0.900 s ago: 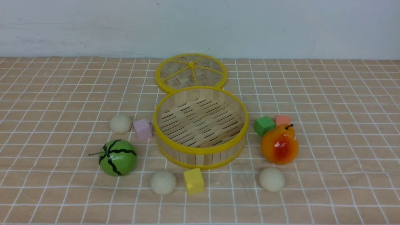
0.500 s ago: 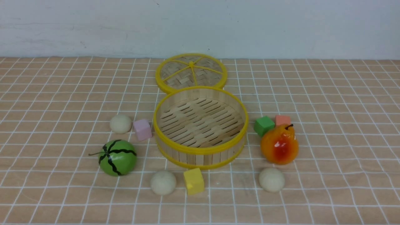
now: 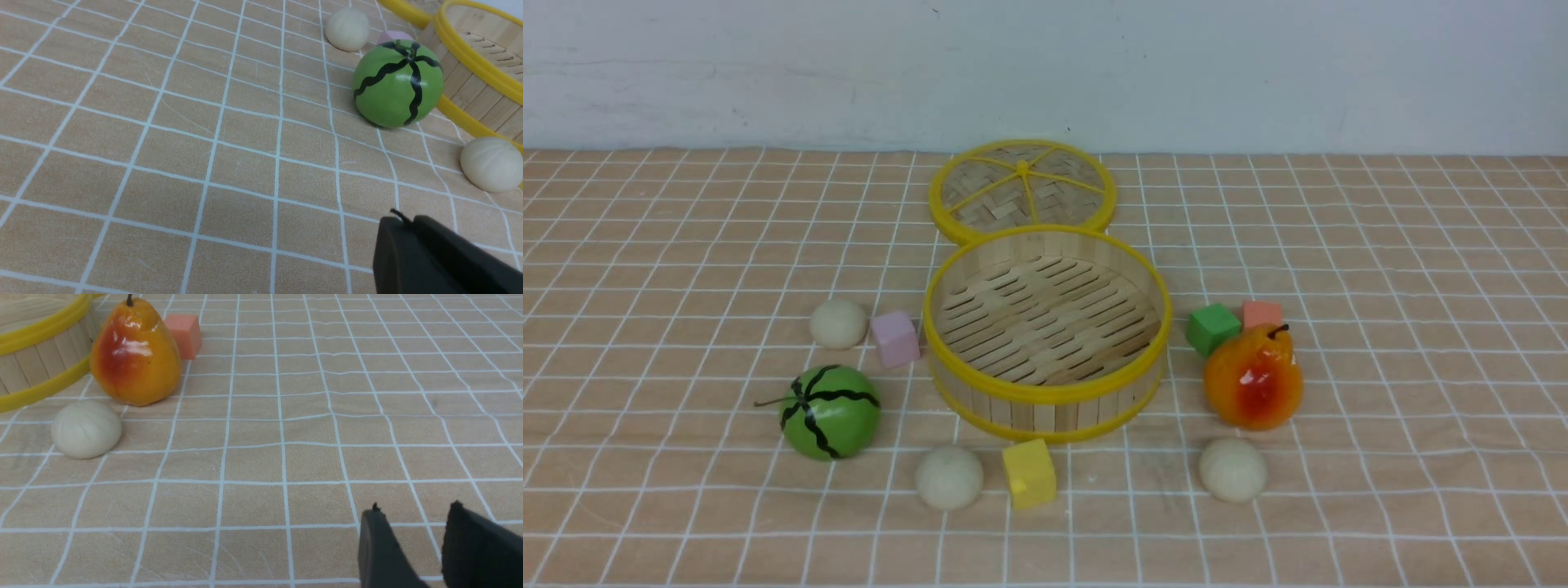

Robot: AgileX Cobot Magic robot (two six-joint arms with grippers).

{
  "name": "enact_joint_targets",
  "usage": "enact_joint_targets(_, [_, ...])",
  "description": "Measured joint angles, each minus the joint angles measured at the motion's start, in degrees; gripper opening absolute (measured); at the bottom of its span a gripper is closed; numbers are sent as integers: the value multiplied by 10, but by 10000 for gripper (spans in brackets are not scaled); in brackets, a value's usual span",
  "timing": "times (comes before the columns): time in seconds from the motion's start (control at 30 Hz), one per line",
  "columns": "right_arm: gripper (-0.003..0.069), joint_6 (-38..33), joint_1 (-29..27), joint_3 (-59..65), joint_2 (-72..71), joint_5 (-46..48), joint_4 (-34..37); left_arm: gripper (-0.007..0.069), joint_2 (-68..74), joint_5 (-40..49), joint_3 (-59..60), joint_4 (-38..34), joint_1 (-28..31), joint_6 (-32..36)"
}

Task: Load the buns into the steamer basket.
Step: Use the left arm to grab a steamed stuffed bun

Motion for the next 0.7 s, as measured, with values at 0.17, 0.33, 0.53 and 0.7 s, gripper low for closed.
enact_joint_targets(0.17, [241,0,0,0,0,0,0,29,0,-4,0,0,0,0])
enact_joint_targets(0.33, [241,0,0,0,0,0,0,36,0,-81,0,-14,0,0])
enact_joint_targets(0.53, [241,0,0,0,0,0,0,38,0,-259,0,-60,0,-72])
enact_joint_targets(0.7, [241,0,0,0,0,0,0,39,0,-357,0,-63,0,-103])
